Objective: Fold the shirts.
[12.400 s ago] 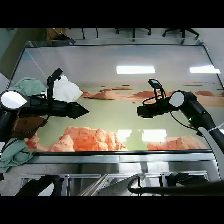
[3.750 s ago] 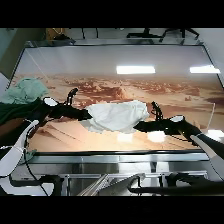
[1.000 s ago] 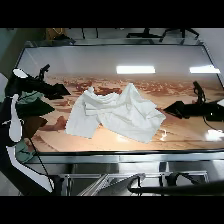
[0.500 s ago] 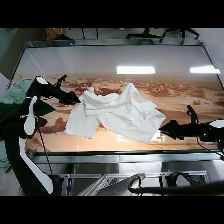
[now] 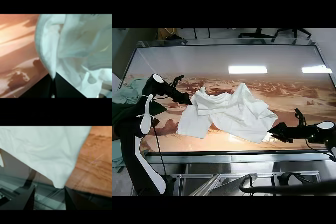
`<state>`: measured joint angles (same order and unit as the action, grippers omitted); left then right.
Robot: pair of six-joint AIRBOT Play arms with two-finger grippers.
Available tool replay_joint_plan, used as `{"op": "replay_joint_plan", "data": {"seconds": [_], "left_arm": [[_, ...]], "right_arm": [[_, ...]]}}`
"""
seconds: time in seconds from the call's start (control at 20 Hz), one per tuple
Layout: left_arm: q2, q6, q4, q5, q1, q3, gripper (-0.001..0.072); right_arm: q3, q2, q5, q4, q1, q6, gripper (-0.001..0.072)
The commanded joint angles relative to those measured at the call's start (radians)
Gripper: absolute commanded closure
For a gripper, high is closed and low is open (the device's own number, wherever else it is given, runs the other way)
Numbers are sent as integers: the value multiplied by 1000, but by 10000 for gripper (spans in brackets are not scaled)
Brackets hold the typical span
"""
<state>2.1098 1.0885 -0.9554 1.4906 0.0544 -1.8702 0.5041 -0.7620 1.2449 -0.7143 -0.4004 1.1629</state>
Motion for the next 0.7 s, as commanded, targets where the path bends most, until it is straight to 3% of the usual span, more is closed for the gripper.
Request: {"op": "replay_joint_plan", "data": {"seconds": [0.0, 0.25, 0.3, 0.35, 0.4, 0.65], "left_arm": [[-1, 24, 12, 48, -1, -37, 687], [-2, 68, 12, 88, 0, -37, 688], [-7, 88, 13, 98, 2, -37, 689], [-18, 103, 13, 113, 3, -37, 689], [-41, 111, 14, 125, 6, -36, 690], [-361, 129, 62, 99, 43, 150, 690]], "right_arm": [[-32, -70, -116, -1, 95, -3, 286], [-31, -222, -220, 45, 247, -23, 289], [-19, -233, -206, 100, 246, -77, 373], [0, -232, -179, 157, 243, -142, 612], [30, -220, -143, 197, 237, -174, 692], [382, -70, 79, 203, 109, -167, 693]]}}
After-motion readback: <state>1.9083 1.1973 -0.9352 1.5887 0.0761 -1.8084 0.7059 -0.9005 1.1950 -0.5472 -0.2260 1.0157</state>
